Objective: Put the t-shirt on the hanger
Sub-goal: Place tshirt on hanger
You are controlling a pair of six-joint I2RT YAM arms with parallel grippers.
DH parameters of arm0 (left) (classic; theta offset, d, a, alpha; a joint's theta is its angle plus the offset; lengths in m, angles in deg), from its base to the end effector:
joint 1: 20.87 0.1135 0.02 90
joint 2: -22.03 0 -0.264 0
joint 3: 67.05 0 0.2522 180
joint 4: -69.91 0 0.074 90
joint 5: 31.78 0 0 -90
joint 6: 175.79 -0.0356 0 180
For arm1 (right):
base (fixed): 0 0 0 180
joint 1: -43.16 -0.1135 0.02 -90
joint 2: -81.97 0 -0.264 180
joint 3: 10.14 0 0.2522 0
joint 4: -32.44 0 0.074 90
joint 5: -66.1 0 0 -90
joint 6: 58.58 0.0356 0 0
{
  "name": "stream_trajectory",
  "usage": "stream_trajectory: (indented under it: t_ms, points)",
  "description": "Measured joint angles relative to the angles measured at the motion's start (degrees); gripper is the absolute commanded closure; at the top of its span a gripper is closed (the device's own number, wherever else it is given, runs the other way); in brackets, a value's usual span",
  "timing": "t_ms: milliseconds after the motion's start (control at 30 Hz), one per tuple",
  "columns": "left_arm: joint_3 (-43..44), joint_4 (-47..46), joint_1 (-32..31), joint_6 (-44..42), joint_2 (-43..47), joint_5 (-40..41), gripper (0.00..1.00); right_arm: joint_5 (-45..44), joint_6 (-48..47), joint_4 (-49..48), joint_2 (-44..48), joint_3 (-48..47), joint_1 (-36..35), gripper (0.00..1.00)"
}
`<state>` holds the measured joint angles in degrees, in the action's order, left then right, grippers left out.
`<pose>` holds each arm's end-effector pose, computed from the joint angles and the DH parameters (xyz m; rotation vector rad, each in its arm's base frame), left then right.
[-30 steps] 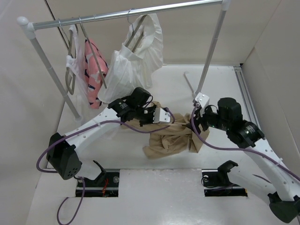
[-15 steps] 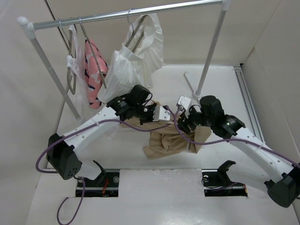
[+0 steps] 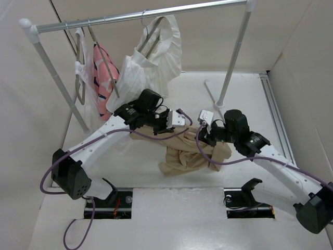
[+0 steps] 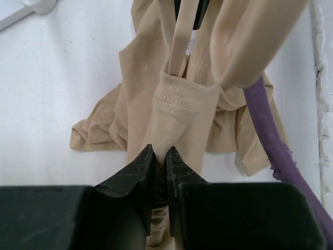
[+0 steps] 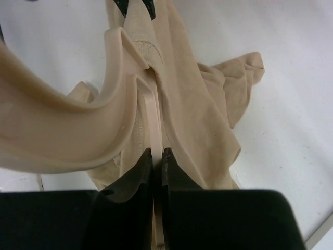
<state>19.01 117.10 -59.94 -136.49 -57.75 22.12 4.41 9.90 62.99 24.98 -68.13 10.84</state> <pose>0.2209 -0.2063 0.3336 1.7572 1.3074 -0.6021 0.1769 0.1319 0.2873 -1.2006 1.6970 0.6292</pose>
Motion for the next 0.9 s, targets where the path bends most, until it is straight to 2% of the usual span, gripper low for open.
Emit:
stream_trajectory:
  t_ms: [167,367,433,467,600,667,733,767,900]
  points:
    - [0.09,-1.62,0.74,0.92,0.0,-3.28,1.0,-1.09,-0.39,2.62,4.26,0.07,0.63,1.0]
    - [0.09,-8.92,2.19,3.39,0.02,-7.67,0.99,-2.08,-1.03,14.8,11.72,-6.8,5.01,1.0]
    - [0.09,-11.28,2.97,4.35,0.04,-8.37,0.95,-2.51,-1.25,18.84,12.26,-10.49,6.01,1.0]
    - [0.09,-12.17,3.26,4.74,0.04,-8.55,0.89,-2.67,-1.27,20.48,12.31,-12.11,6.25,1.0]
    - [0.09,-14.38,3.74,5.95,0.04,-6.84,0.88,-3.08,-1.22,26.86,11.54,-17.64,7.06,1.0]
    - [0.07,-15.85,3.8,6.91,0.04,-5.42,0.85,-3.63,-1.16,29.66,10.36,-20.79,7.26,1.0]
    - [0.07,-17.31,3.91,7.5,0.04,-3.28,0.75,-4.37,-0.9,32.33,9.38,-23.89,7.45,1.0]
    - [0.07,-17.94,4.04,7.74,0.04,-1.51,0.61,-4.7,-0.59,33.97,9.14,-25.55,7.52,1.0]
    - [0.26,-18.43,6.45,8.48,0.04,4.87,0.42,-6.29,1.44,39.89,7.67,-34.34,7.63,1.0]
